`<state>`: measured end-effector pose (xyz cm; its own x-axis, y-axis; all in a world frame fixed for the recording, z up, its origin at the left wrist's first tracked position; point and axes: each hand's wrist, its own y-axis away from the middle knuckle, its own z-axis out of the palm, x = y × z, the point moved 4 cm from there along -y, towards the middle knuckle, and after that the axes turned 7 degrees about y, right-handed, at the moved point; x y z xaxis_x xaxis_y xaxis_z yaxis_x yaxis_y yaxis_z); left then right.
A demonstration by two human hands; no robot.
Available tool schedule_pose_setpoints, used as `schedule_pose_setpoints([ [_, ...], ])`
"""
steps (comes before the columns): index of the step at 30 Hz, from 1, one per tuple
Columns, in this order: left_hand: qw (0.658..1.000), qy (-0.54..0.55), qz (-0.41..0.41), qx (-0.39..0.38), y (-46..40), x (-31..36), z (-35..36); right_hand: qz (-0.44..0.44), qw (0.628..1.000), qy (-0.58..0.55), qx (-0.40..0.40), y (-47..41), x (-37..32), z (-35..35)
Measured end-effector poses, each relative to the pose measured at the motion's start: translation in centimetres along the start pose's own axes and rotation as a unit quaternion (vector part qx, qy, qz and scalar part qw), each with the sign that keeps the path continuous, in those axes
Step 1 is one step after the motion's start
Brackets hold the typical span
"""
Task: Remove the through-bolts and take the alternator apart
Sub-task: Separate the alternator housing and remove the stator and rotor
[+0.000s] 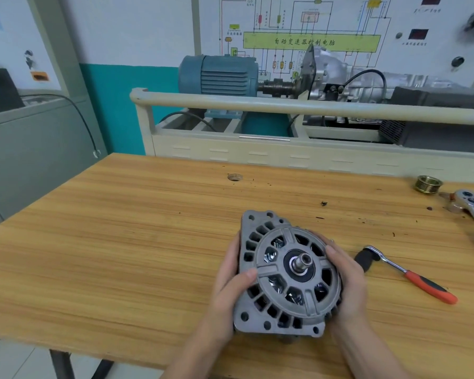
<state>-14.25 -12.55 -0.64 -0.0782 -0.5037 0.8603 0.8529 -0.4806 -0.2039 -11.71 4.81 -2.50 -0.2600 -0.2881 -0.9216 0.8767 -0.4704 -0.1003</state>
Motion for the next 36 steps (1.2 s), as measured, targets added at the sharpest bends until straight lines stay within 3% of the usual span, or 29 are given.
schedule_pose_setpoints([
  [5,0.985,0.149,-0.053,0.068,-1.1,0.4,-0.7,0.050,0.997,0.054,0.007,-0.9,-1.0,1.5],
  [19,0.988,0.125,-0.074,0.047,-2.5,0.4,-1.3,0.066,0.993,0.080,0.058,-0.7,-1.2,1.3],
  [26,0.978,0.159,-0.094,0.100,-1.7,-0.1,-3.7,0.056,0.982,0.180,0.024,-1.0,-1.3,3.3],
  [32,0.977,0.142,-0.121,0.104,-0.7,-0.6,-4.8,0.003,0.973,0.228,0.022,-0.3,-1.9,4.5],
  [36,0.978,0.139,-0.112,0.106,-0.6,-0.5,-4.6,0.014,0.971,0.239,0.006,-0.5,-1.9,4.3],
])
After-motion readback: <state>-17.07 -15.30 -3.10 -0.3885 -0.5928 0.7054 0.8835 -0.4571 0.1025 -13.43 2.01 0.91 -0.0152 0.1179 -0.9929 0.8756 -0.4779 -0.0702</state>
